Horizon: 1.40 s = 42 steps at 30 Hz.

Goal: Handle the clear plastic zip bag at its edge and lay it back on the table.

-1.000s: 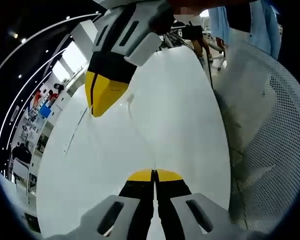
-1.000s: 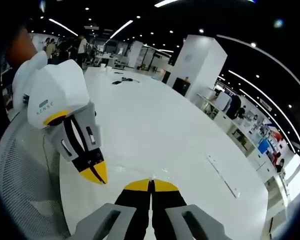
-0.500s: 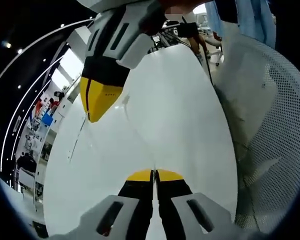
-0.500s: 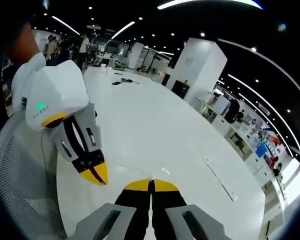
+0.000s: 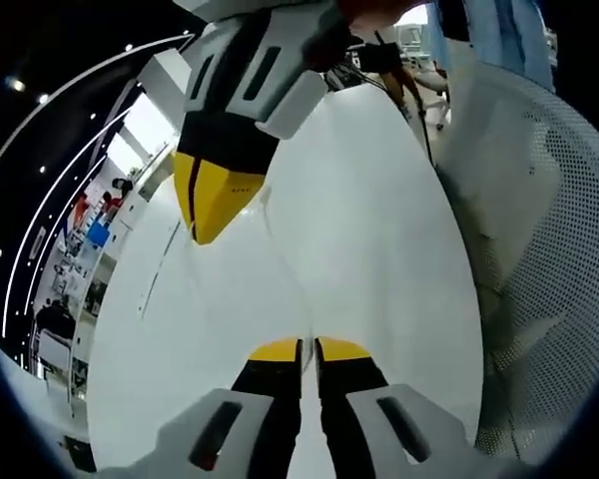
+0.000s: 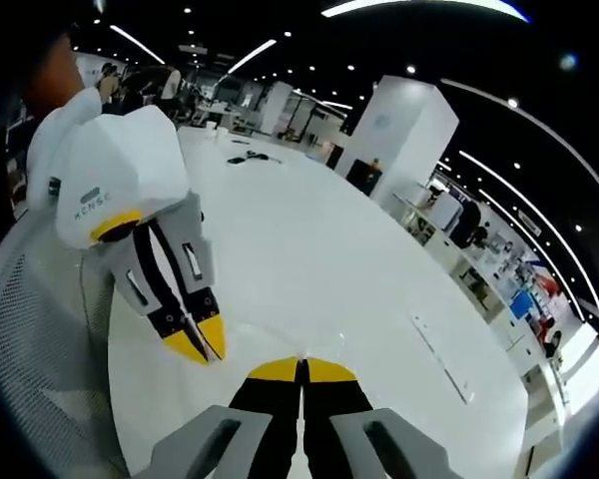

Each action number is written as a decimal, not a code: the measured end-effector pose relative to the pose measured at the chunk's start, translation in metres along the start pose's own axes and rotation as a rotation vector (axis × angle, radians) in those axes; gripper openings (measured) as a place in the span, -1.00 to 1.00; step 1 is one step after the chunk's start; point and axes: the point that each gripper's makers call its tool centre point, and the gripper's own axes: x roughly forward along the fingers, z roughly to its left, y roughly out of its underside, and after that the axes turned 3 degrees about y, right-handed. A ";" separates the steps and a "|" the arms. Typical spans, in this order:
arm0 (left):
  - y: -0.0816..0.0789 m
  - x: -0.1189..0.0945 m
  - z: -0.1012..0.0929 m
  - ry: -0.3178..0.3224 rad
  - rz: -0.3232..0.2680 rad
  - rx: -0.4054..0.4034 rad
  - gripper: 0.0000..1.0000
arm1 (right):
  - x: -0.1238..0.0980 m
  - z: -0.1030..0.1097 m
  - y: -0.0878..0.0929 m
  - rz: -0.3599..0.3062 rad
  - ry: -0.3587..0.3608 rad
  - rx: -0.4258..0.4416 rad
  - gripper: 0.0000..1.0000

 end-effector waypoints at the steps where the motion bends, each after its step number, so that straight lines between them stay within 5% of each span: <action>1: 0.000 0.001 0.000 -0.002 0.000 0.001 -0.94 | 0.000 0.000 0.000 0.003 -0.001 0.002 -1.00; 26: -0.001 -0.005 0.009 -0.054 -0.015 0.006 -0.71 | 0.022 0.005 0.029 0.086 -0.005 -0.020 -1.00; 42: 0.000 -0.020 0.004 -0.080 -0.040 0.012 -0.74 | 0.026 0.004 0.050 0.161 0.006 -0.021 -1.00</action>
